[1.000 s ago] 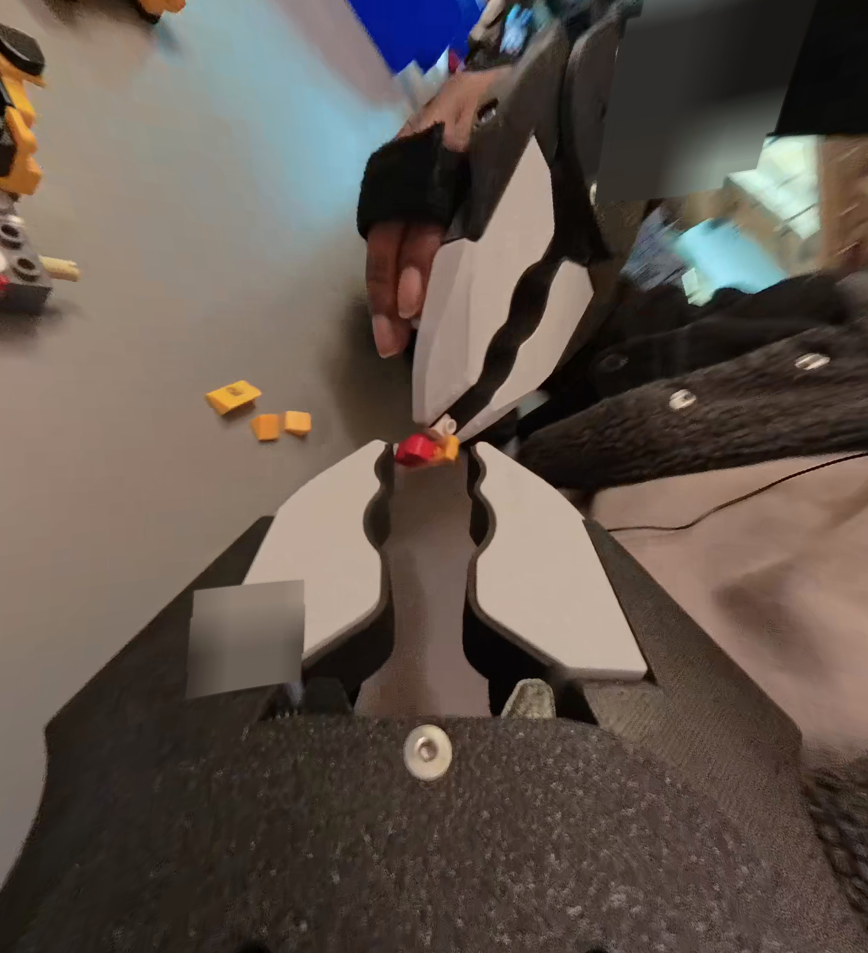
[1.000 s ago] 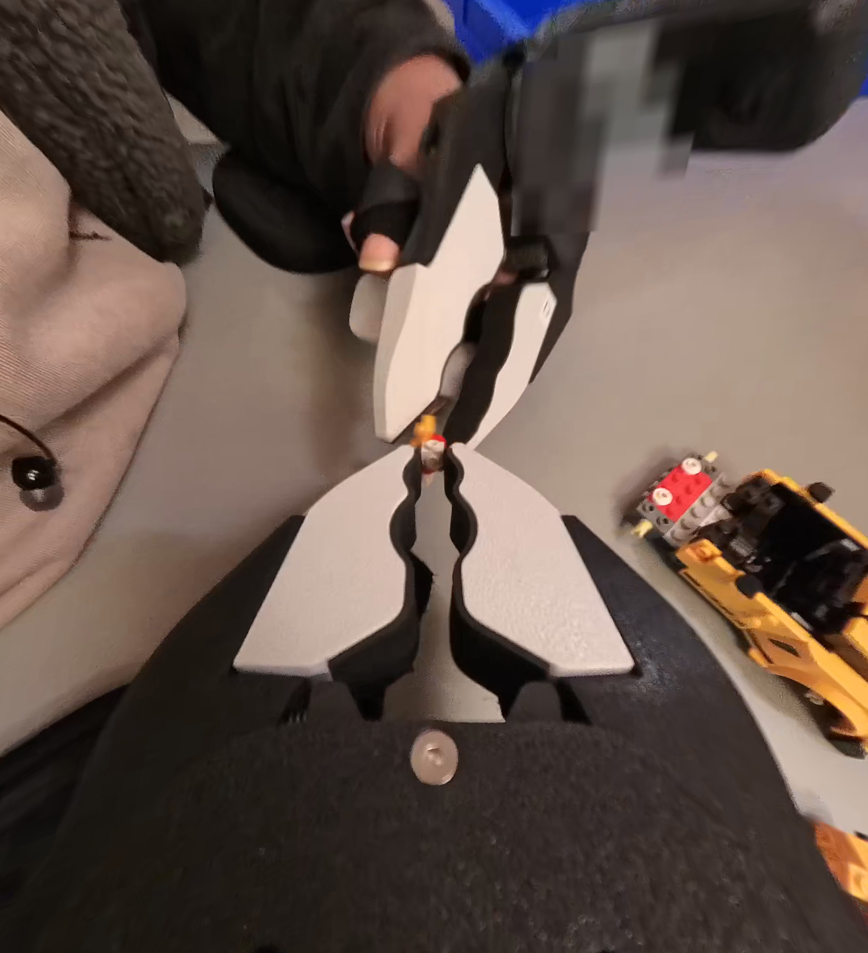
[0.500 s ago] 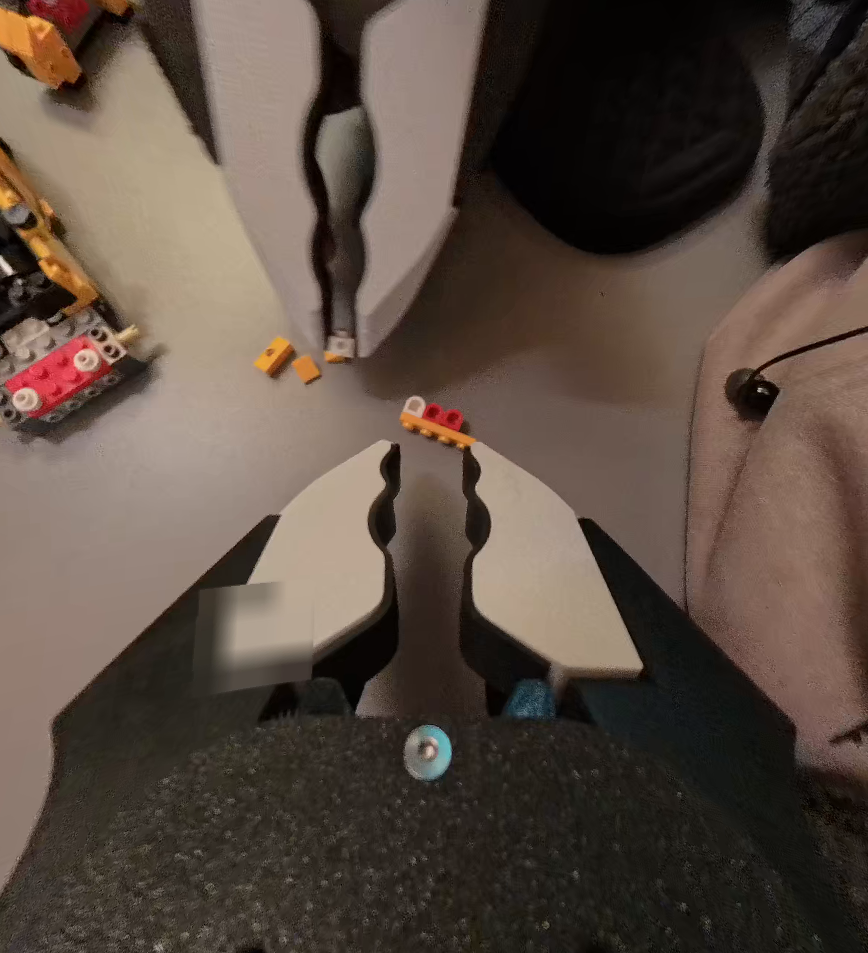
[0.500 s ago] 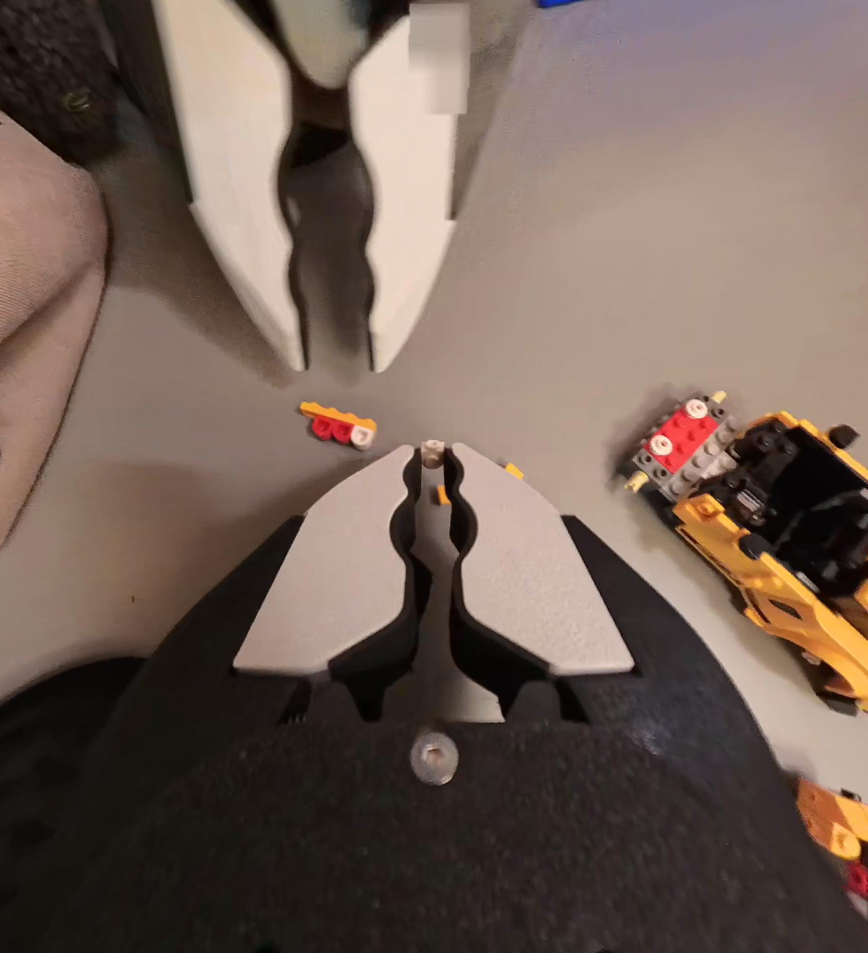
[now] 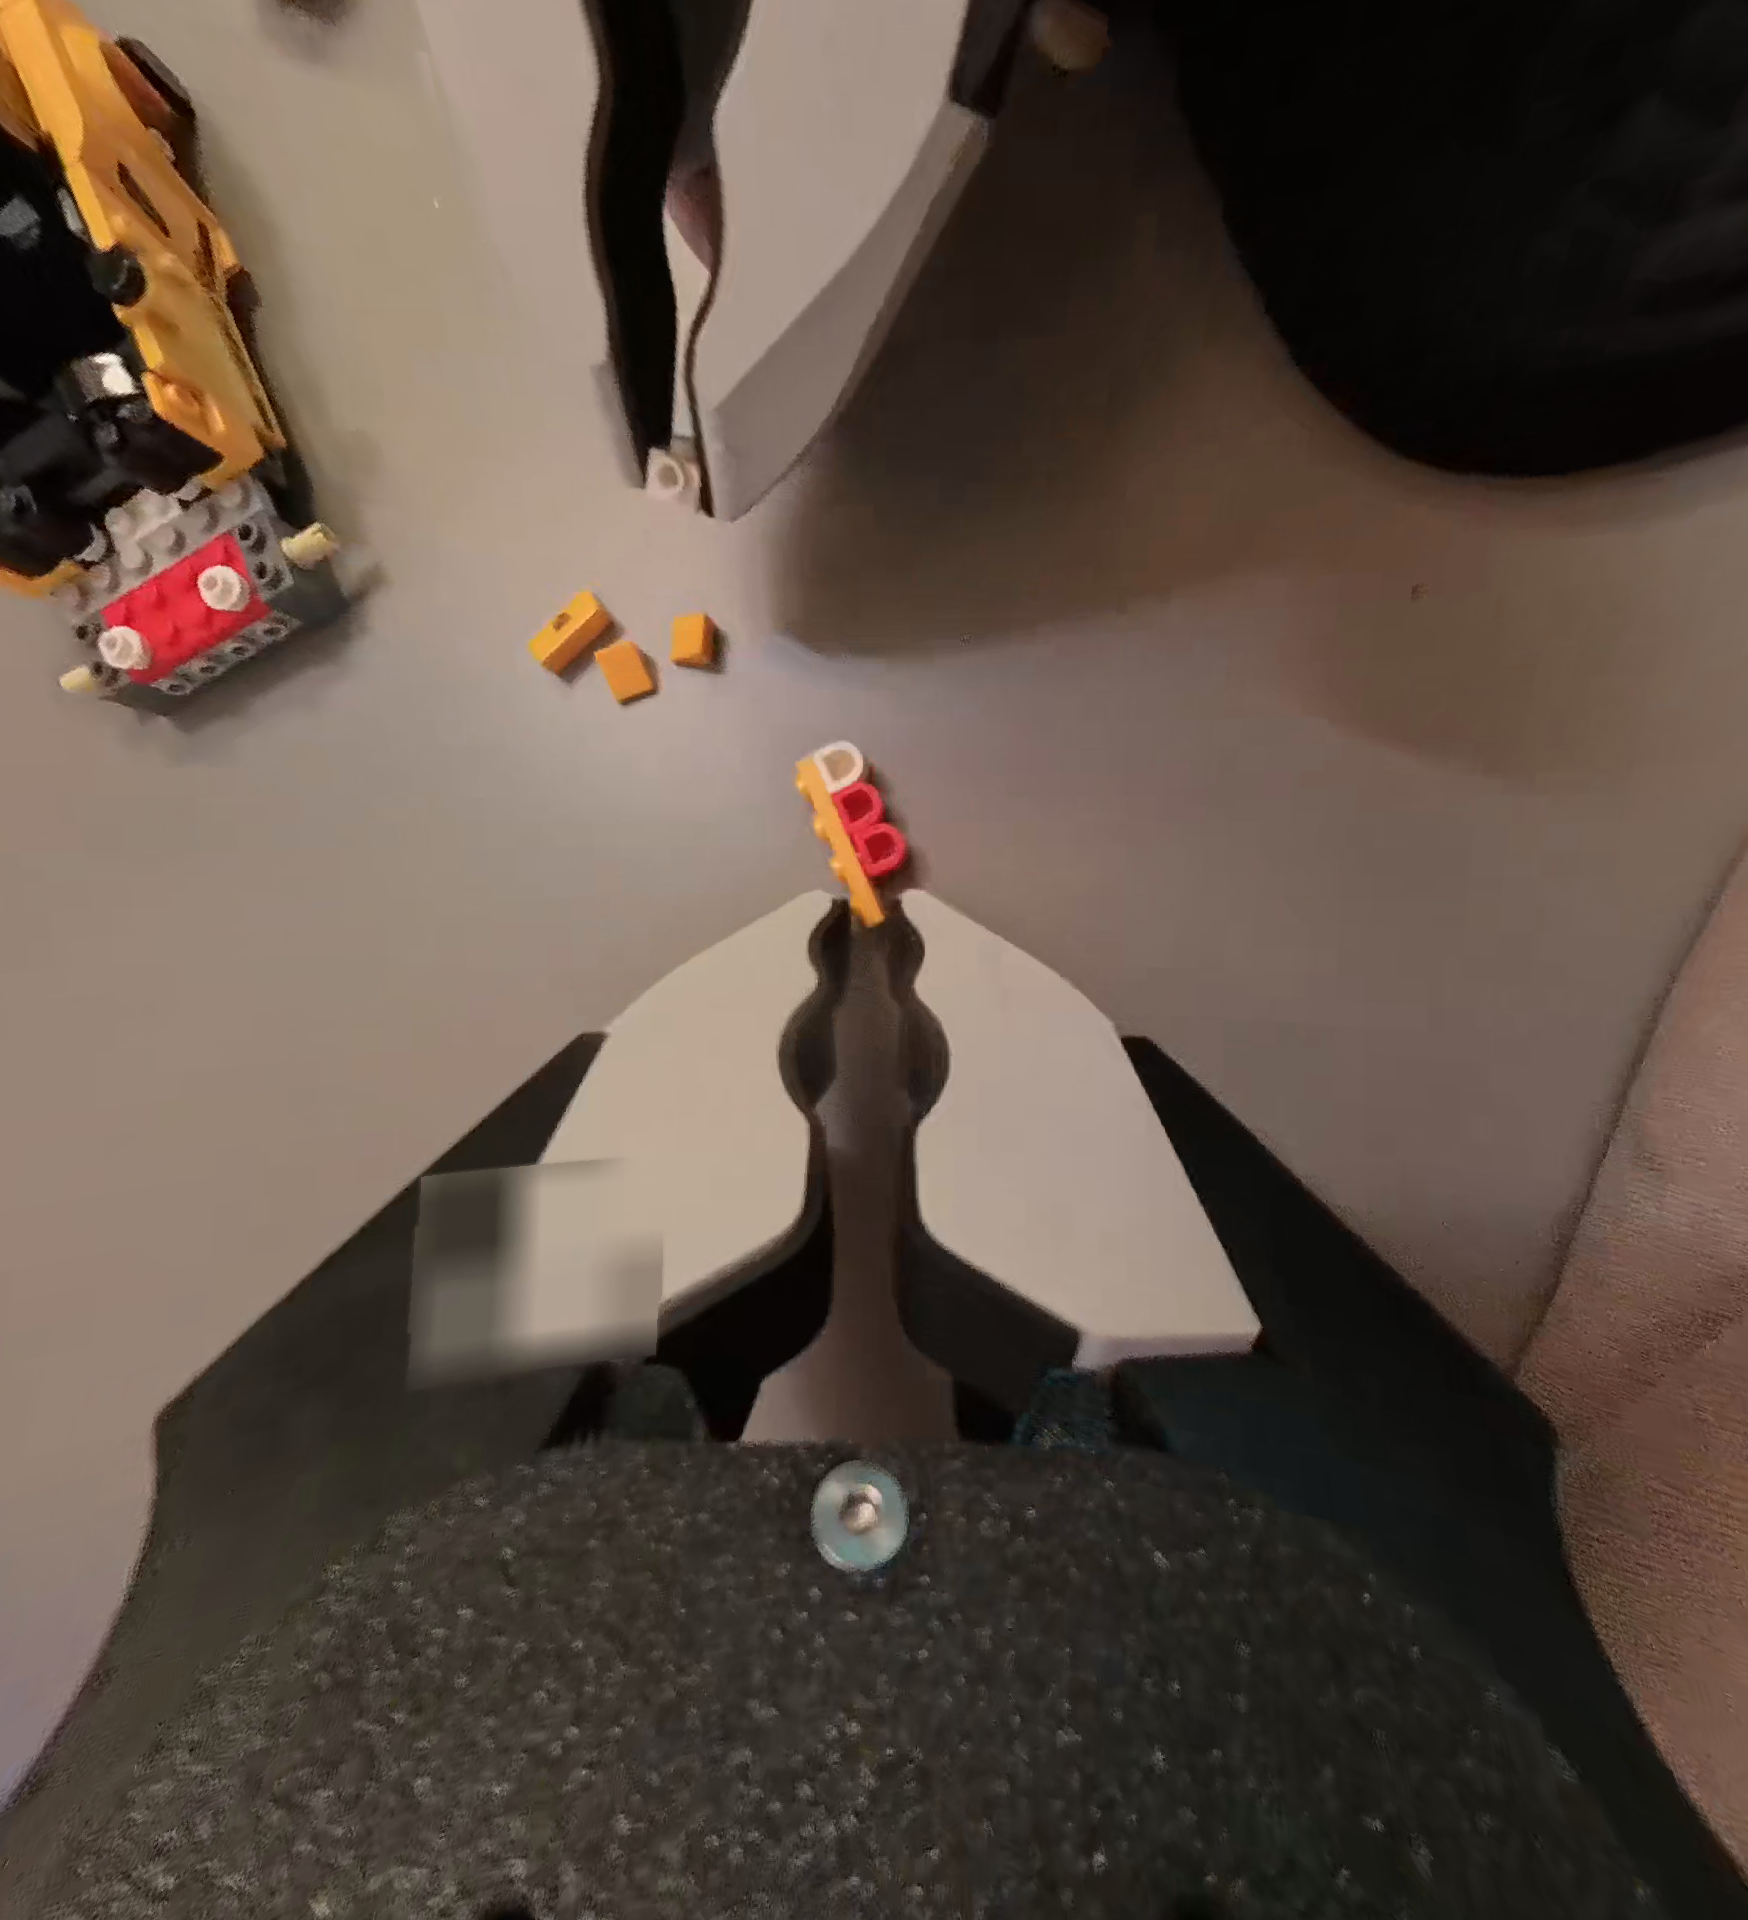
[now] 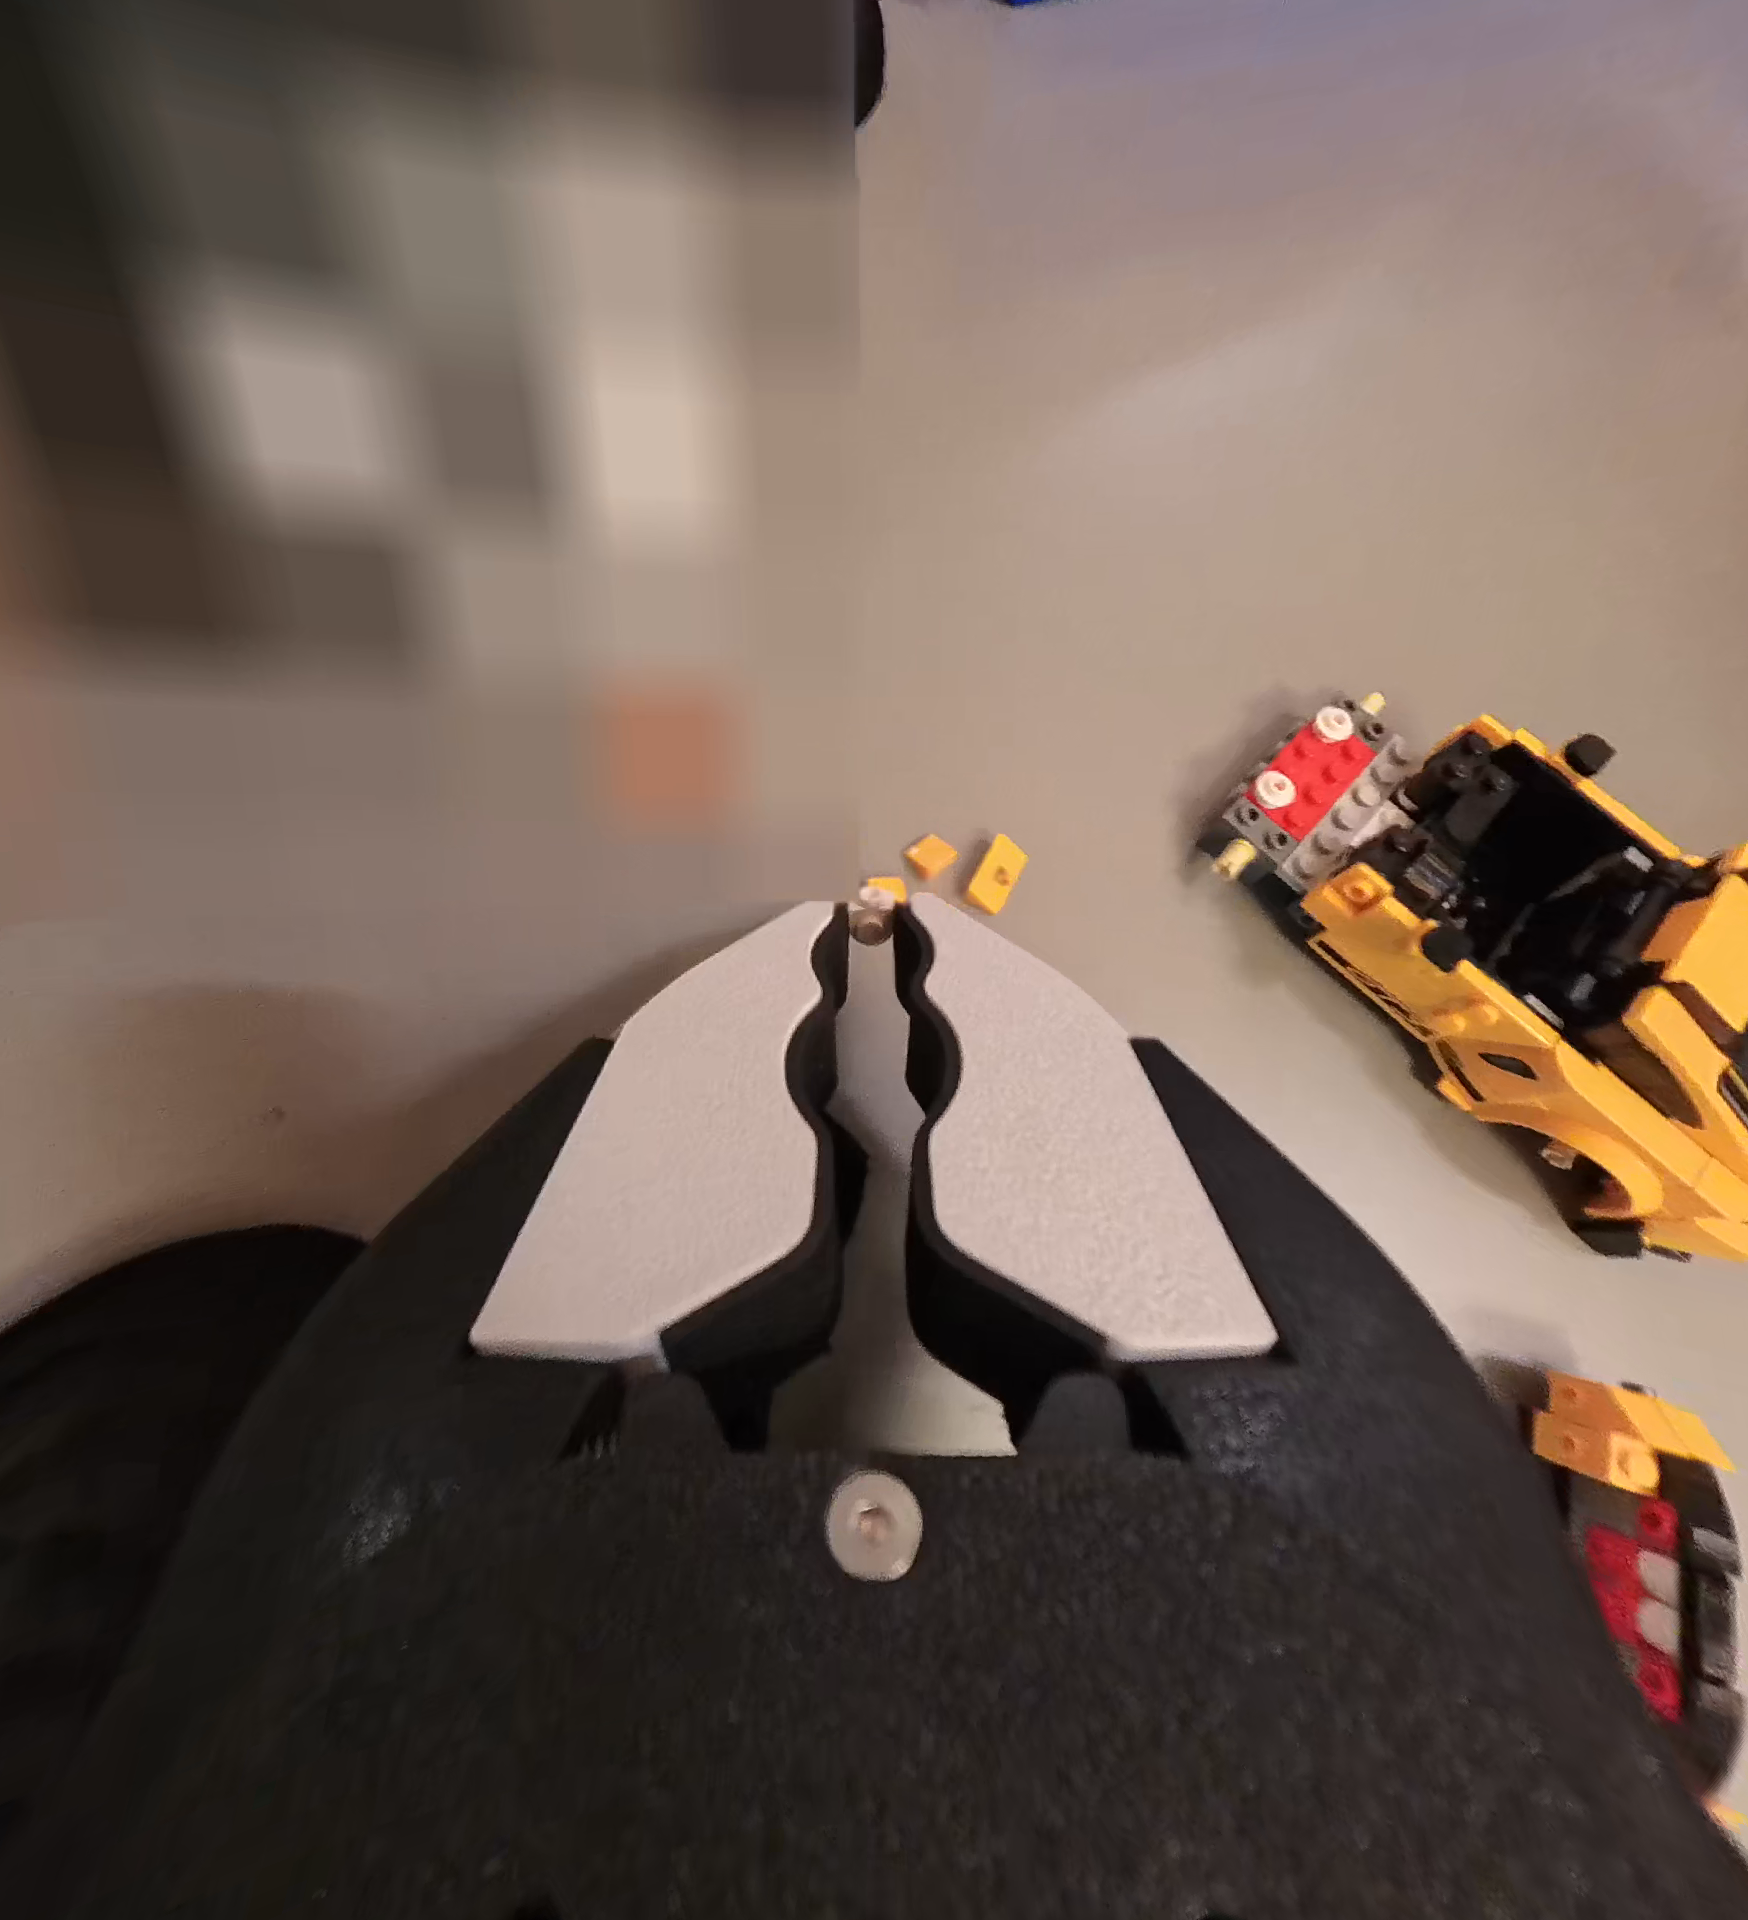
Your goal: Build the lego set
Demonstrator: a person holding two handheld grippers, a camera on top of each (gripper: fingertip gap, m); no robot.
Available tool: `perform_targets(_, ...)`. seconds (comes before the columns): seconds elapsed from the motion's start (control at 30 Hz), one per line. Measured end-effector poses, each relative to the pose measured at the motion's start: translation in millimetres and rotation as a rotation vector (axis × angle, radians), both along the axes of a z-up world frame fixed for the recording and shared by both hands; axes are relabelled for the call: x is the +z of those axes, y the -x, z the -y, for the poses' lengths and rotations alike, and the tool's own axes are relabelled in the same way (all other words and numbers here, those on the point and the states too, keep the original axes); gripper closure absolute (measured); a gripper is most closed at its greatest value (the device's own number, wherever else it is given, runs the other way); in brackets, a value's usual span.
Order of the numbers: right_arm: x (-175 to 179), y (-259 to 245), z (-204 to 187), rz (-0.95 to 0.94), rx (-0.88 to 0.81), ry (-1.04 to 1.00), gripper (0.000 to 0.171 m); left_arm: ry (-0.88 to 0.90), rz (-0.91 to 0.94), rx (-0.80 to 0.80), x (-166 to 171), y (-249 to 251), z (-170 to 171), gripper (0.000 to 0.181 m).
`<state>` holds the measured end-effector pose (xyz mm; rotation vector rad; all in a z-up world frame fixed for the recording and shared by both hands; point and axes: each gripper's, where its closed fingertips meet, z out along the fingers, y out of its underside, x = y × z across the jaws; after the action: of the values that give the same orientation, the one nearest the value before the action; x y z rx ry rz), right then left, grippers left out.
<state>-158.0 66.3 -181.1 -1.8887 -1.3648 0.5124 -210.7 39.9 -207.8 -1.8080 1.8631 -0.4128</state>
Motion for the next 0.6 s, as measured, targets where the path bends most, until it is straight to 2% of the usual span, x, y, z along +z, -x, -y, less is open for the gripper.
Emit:
perform_targets(0.13, 2.2, 5.4, 12.2, -0.008, 0.059, -0.024, 0.163, 0.097, 0.02, 0.013, -0.1, -1.8, 0.8, 0.176)
perform_targets(0.33, -5.4, 6.9, 22.5, 0.063, 0.109, -0.022, 0.163, 0.387, 0.094, 0.006, 7.8, -4.5, 6.0, 0.177)
perform_targets(0.5, -16.3, 6.6, 24.6, 0.156, 0.127, -0.03, 0.162, 0.32, 0.109, -0.008, 14.7, -4.0, -7.2, 0.177)
perform_targets(0.6, -24.8, 5.5, 21.9, 0.197, 0.117, -0.021, 0.153, 0.279, 0.106, -0.031, 13.6, -6.6, -9.0, 0.177)
